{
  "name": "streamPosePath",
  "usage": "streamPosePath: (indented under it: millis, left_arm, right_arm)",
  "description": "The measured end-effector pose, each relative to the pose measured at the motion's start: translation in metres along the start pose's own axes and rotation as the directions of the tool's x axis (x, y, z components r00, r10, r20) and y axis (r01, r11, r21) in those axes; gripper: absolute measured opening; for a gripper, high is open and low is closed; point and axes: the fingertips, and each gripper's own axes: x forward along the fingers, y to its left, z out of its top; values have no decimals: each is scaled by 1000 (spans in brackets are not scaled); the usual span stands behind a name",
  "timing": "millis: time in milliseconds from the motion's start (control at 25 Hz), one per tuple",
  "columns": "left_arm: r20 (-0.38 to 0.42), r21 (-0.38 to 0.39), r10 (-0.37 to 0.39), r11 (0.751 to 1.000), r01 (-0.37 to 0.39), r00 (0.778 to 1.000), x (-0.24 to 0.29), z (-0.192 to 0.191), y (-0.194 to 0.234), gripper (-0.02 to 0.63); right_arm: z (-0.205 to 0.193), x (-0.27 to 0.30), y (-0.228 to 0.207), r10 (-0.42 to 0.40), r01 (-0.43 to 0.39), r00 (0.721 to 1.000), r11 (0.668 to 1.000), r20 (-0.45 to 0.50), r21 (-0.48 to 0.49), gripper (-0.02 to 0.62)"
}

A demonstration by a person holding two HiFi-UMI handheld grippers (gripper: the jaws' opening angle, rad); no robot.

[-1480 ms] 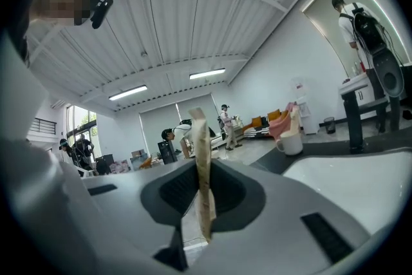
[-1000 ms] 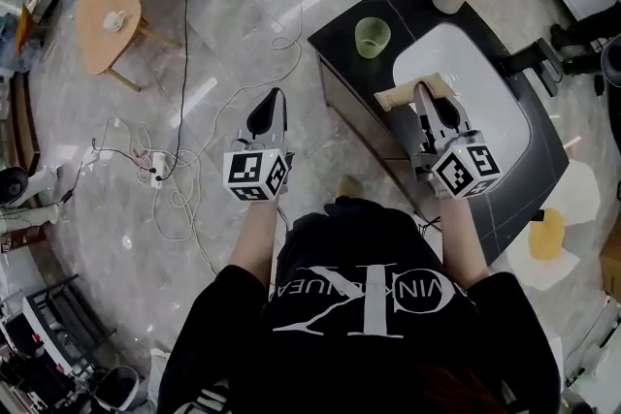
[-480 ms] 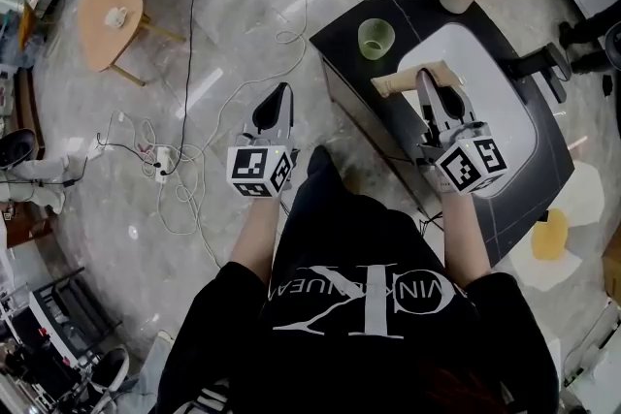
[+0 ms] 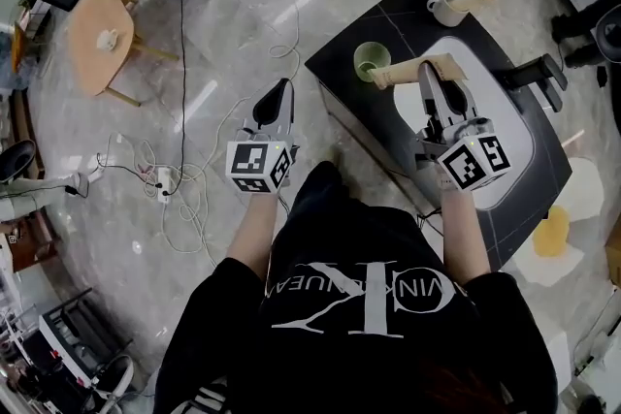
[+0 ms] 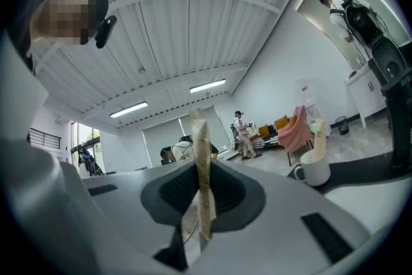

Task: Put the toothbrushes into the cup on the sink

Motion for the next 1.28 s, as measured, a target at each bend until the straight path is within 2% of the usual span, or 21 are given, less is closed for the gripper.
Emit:
streamPosePath:
  millis: [560,920,1280]
  left_arm:
    - [9,19,-83,996,83,996,59,22,23,12]
    - [-15,14,-109,994,109,994,84,15,28,11]
    - [-56,-3,-108,994,108,993,94,0,38,12]
  right_arm:
    - [1,39,-28,-82,82,997,997,11,-12,52]
    - [-22,51,-49,-120,119,992,993,-44,-14,52]
    - [-60,65,-53,-120,116,982,993,-147,-38,52]
